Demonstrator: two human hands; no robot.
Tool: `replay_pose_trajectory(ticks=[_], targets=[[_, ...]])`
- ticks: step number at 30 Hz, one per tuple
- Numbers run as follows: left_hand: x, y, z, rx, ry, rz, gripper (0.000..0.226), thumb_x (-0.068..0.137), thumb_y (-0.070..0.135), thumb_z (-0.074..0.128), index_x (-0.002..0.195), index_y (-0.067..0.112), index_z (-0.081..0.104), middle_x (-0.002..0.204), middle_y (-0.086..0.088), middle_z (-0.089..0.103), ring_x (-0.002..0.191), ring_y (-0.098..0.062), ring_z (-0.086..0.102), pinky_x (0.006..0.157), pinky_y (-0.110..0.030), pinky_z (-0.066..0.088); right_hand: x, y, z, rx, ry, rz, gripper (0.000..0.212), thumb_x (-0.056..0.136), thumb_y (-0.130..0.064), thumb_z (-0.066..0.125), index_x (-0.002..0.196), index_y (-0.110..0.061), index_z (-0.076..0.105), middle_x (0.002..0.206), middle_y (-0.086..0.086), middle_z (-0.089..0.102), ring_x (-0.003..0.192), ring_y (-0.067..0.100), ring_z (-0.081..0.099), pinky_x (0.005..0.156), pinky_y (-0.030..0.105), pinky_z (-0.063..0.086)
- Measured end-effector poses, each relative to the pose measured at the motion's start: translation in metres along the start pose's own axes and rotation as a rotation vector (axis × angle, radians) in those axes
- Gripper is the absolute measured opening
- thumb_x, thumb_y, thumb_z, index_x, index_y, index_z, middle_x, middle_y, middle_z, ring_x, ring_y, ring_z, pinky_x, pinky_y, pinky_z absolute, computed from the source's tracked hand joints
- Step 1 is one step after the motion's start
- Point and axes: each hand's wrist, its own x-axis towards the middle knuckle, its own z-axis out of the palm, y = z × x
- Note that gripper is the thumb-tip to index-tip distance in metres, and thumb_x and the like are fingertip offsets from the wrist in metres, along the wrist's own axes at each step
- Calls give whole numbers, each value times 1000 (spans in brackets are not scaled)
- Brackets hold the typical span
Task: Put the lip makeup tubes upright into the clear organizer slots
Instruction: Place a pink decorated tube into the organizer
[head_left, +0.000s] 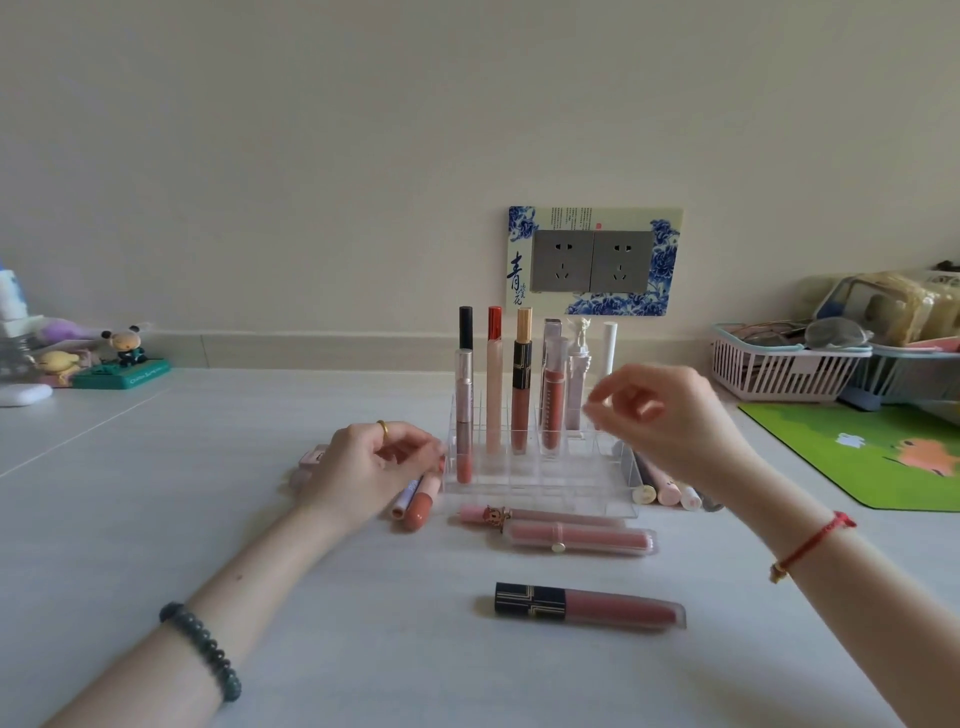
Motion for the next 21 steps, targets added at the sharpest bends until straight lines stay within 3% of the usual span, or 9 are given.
replay_pose_trajectory(ticks=[2, 5, 8, 11, 15, 19, 21], targets=[[-6, 8, 3, 56, -165, 58, 10, 78, 29, 68, 69, 31, 69, 53, 12, 64, 49, -5, 55, 54, -13, 43, -12, -8, 8, -85, -152, -45, 5, 81, -20, 62, 85, -20, 65, 69, -11, 59, 61, 4, 56, 65, 11, 51], [-11, 11, 7, 253, -295, 170, 7, 71, 40, 73, 76, 43, 69, 70, 34, 62, 62, -5, 56, 58, -12, 41, -23, -14, 22, -224, -314, -120, 19, 83, -30, 59, 99, -21, 64, 74, -19, 51, 64, -3, 52, 66, 4, 46], [-11, 10, 12, 363, -383, 322, 20, 75, 36, 71, 94, 33, 71, 79, 33, 59, 73, 7, 52, 61, -5, 37, -27, -16, 30, -277, -397, -147, 30, 81, -43, 59, 106, -26, 62, 81, -19, 50, 62, -5, 47, 58, 4, 41], [-10, 10, 15, 509, -353, 438, 25, 79, 37, 64, 101, 27, 70, 94, 19, 66, 85, 13, 49, 72, 1, 31, -31, -15, 33, -272, -423, -127, 40, 77, -55, 55, 104, -28, 64, 83, -16, 53, 63, -4, 47, 54, 8, 37], [-10, 8, 21, 632, -282, 555, 32, 75, 49, 48, 87, 31, 72, 80, 15, 71, 73, 0, 62, 69, -10, 37, -33, -14, 36, -218, -434, -136, 36, 76, -57, 56, 95, -29, 67, 81, -14, 59, 62, 0, 48, 56, 10, 38], [-10, 9, 24, 595, -297, 513, 39, 75, 53, 41, 87, 31, 70, 87, 14, 70, 82, -4, 64, 77, -10, 34, -34, -14, 37, -214, -450, -125, 34, 77, -57, 56, 95, -30, 67, 80, -15, 57, 62, 1, 48, 56, 10, 38], [-10, 10, 24, 611, -276, 547, 34, 74, 51, 44, 81, 31, 70, 81, 16, 70, 78, 0, 62, 73, -6, 30, -34, -15, 36, -238, -432, -130, 34, 79, -53, 56, 102, -29, 64, 82, -16, 53, 62, 0, 47, 57, 10, 38]])
